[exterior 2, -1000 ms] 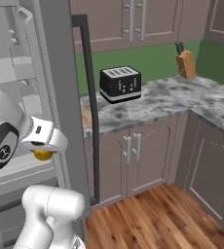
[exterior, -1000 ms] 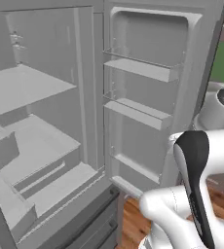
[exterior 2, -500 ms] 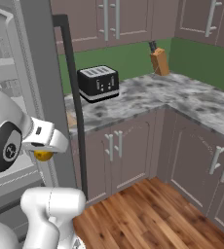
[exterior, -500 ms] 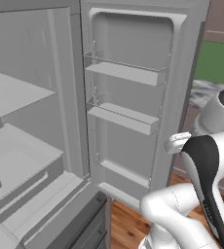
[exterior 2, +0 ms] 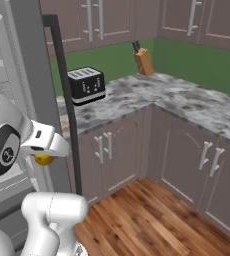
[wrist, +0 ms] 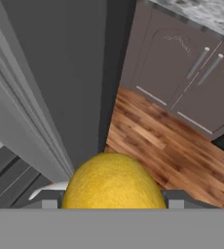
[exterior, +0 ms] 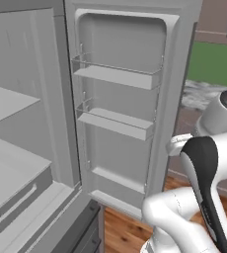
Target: Retrieve a lemon from the fridge and place it on the cutting board with the fish.
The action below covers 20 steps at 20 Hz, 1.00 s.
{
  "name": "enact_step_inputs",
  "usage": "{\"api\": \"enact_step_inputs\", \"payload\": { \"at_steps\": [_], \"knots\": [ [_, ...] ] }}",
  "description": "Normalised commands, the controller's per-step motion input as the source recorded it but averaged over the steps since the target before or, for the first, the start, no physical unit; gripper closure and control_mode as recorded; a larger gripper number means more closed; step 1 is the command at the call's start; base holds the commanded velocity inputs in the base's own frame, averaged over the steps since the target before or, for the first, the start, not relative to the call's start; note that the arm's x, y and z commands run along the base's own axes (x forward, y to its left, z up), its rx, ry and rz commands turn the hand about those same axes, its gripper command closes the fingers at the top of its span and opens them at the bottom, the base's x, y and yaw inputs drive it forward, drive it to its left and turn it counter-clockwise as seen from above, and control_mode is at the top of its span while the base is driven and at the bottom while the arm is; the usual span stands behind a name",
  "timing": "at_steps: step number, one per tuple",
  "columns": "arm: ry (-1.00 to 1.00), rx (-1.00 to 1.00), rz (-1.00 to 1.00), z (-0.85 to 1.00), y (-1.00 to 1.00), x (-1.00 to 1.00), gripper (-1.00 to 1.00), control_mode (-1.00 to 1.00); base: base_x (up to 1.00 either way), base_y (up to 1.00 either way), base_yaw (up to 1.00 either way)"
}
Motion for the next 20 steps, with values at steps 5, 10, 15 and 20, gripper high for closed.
{"api": "enact_step_inputs", "payload": {
  "at_steps": [5,10,15,20],
  "knots": [
    [0.0,0.0,0.0,0.0,0.0,0.0,1.0,1.0,-1.0,-0.55,-0.1],
    [0.0,0.0,0.0,0.0,0.0,0.0,1.0,1.0,-1.0,-0.16,-0.02],
    [0.0,0.0,0.0,0.0,0.0,0.0,1.0,1.0,-1.0,-0.25,-0.03],
    [0.0,0.0,0.0,0.0,0.0,0.0,1.0,1.0,-0.82,-0.59,-0.48]
  ]
}}
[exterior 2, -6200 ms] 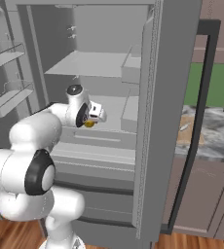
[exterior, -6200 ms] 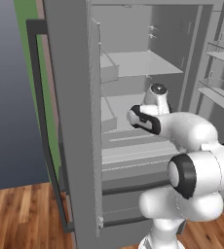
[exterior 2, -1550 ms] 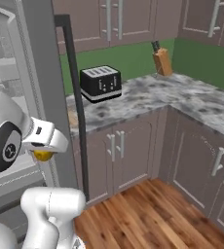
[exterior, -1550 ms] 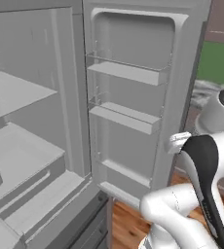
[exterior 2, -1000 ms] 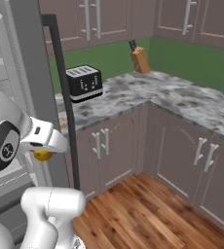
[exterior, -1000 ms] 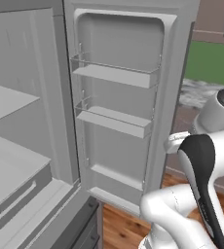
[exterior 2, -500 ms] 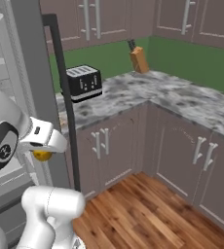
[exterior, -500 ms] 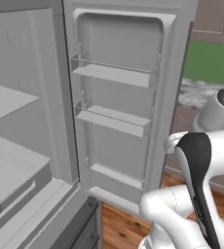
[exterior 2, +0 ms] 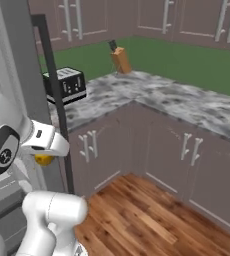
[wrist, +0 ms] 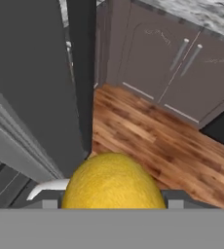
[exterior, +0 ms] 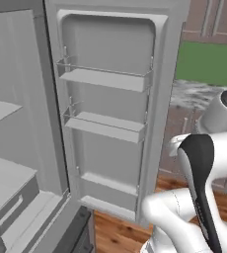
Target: Retrieve a lemon from the fridge and place it on the cutting board with the fish.
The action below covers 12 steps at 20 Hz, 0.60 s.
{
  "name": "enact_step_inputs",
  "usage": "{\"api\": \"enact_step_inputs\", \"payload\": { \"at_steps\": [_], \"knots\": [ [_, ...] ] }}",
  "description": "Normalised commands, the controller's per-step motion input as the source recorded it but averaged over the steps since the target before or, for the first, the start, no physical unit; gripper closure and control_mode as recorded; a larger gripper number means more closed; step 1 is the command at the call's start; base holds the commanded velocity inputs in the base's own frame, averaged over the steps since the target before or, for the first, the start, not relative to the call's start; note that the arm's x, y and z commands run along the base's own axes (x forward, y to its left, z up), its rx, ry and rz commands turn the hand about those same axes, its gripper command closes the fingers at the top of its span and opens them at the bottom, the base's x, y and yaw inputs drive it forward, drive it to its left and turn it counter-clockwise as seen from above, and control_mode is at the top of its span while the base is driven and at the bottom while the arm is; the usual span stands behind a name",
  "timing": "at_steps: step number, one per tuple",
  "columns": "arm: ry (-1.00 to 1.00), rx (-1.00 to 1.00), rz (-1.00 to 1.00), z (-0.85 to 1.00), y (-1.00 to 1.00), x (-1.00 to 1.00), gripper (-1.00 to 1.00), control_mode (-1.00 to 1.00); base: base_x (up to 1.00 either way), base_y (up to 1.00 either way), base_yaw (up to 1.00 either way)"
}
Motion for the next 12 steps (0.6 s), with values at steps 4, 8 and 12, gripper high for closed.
{"api": "enact_step_inputs", "payload": {
  "at_steps": [4,8,12],
  "knots": [
    [0.0,0.0,0.0,0.0,0.0,0.0,1.0,1.0,-0.01,-1.0,-0.67],
    [0.0,0.0,0.0,0.0,0.0,0.0,1.0,1.0,0.0,-1.0,-0.66],
    [0.0,0.0,0.0,0.0,0.0,0.0,1.0,1.0,0.0,-1.0,-0.66]
  ]
}}
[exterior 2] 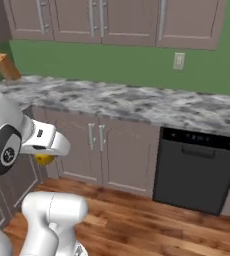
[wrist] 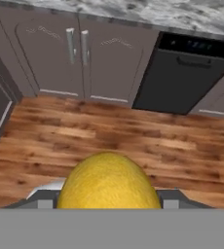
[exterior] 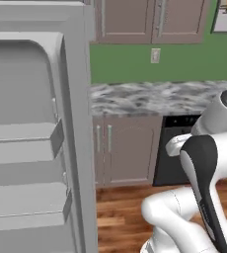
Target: Retrieve a lemon from the fridge and place it on the cutting board with the fish.
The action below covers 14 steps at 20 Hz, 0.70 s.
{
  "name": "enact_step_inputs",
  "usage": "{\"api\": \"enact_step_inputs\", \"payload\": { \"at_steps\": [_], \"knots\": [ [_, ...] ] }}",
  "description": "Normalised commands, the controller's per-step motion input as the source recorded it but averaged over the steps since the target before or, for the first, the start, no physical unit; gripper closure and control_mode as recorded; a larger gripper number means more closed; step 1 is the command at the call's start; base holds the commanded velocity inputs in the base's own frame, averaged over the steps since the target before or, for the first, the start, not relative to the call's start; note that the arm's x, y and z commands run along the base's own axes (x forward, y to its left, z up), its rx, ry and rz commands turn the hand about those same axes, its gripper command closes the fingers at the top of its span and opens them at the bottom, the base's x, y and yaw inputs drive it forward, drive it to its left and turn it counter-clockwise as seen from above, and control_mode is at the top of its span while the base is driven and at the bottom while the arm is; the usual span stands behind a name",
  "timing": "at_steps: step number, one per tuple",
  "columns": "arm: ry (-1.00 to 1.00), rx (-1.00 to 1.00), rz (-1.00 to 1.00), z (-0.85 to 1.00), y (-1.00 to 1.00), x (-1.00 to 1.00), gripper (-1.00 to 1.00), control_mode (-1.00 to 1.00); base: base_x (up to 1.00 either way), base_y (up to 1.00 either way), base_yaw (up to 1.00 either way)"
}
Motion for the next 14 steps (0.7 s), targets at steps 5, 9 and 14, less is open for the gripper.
{"api": "enact_step_inputs", "payload": {
  "at_steps": [5,9,14],
  "knots": [
    [0.0,0.0,0.0,0.0,0.0,0.0,1.0,1.0,0.28,-0.56,-0.35],
    [0.0,0.0,0.0,0.0,0.0,0.0,1.0,1.0,0.98,-0.43,0.16],
    [0.0,0.0,0.0,0.0,0.0,0.0,1.0,1.0,0.89,-0.54,0.2]
  ]
}}
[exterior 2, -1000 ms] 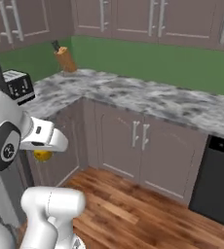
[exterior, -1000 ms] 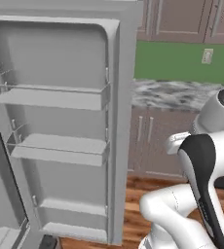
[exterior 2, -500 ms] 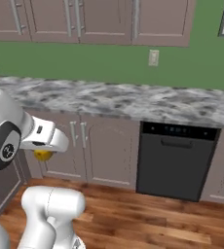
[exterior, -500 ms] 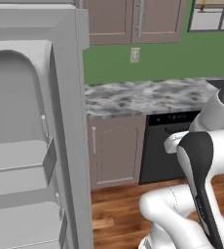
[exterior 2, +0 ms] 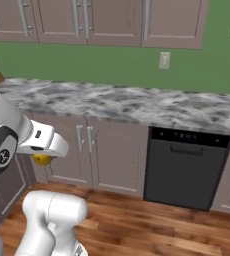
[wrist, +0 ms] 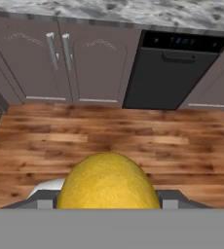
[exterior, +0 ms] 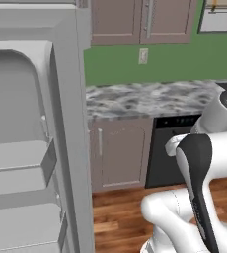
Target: Retrieve a lemon from the fridge and place it on the cutting board with the fish.
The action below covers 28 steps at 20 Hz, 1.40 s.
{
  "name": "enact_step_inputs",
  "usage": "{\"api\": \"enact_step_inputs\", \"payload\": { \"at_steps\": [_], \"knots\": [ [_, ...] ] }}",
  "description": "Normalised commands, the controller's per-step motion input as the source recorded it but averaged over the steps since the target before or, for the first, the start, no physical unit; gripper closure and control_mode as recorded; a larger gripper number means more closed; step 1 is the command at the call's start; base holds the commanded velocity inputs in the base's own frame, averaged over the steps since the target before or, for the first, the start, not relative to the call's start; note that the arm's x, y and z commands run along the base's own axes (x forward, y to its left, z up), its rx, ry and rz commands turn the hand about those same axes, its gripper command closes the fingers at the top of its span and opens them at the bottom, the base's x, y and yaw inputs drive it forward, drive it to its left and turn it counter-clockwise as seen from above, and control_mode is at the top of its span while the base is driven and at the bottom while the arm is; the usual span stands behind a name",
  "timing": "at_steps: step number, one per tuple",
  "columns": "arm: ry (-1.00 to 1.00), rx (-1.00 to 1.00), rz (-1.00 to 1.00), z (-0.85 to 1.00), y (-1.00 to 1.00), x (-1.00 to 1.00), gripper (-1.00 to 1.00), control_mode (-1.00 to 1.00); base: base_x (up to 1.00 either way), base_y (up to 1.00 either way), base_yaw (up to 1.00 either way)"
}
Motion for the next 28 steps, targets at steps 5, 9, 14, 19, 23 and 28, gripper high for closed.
{"api": "enact_step_inputs", "payload": {
  "at_steps": [5,9,14,19,23,28],
  "knots": [
    [0.0,0.0,0.0,0.0,0.0,0.0,1.0,1.0,-0.61,-0.65,-0.06],
    [0.0,0.0,0.0,0.0,0.0,0.0,1.0,1.0,-1.0,-0.23,-0.18],
    [0.0,0.0,0.0,0.0,0.0,0.0,1.0,1.0,-1.0,-0.34,-0.17],
    [0.0,0.0,0.0,0.0,0.0,0.0,1.0,1.0,-0.11,-0.81,-0.03],
    [0.0,0.0,0.0,0.0,0.0,0.0,1.0,1.0,0.06,-0.2,-0.01],
    [0.0,0.0,0.0,0.0,0.0,0.0,1.0,1.0,0.61,0.16,0.05]
  ]
}}
